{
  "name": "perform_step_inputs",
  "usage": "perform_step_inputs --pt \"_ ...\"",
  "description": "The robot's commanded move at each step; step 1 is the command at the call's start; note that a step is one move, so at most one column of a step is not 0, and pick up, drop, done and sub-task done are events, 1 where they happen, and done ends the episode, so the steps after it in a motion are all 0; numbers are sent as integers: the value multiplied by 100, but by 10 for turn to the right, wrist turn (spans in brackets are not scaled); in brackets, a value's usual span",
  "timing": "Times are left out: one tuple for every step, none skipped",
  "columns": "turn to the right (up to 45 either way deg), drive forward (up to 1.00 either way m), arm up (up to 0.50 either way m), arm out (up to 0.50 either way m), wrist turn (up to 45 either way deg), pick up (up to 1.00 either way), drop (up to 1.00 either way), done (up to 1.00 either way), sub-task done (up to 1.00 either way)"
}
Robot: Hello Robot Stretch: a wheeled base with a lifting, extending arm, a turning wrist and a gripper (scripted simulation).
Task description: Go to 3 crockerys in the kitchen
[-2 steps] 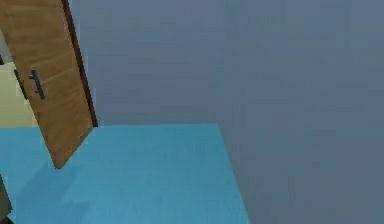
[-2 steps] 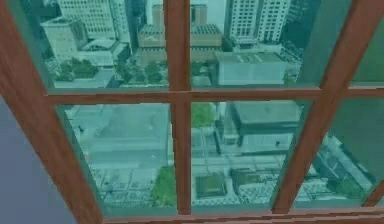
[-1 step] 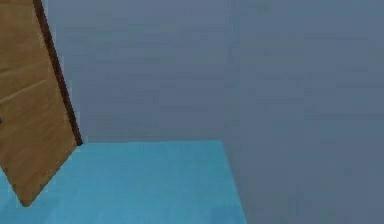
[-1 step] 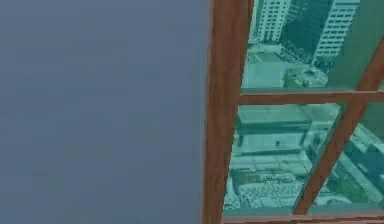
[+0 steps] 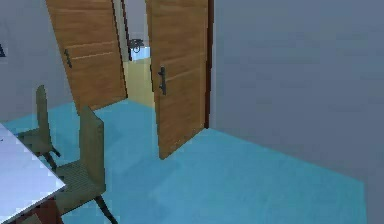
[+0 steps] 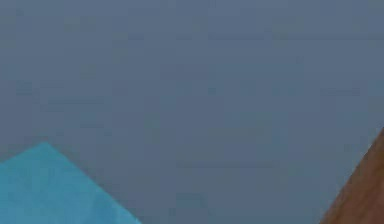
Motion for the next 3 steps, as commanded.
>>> perform_step_inputs --pt "0 45 0 0 0 0 0 0 0" --pt "-210 0 0 0 0 0 0 0 0" --pt "0 60 0 0 0 0 0 0 0"
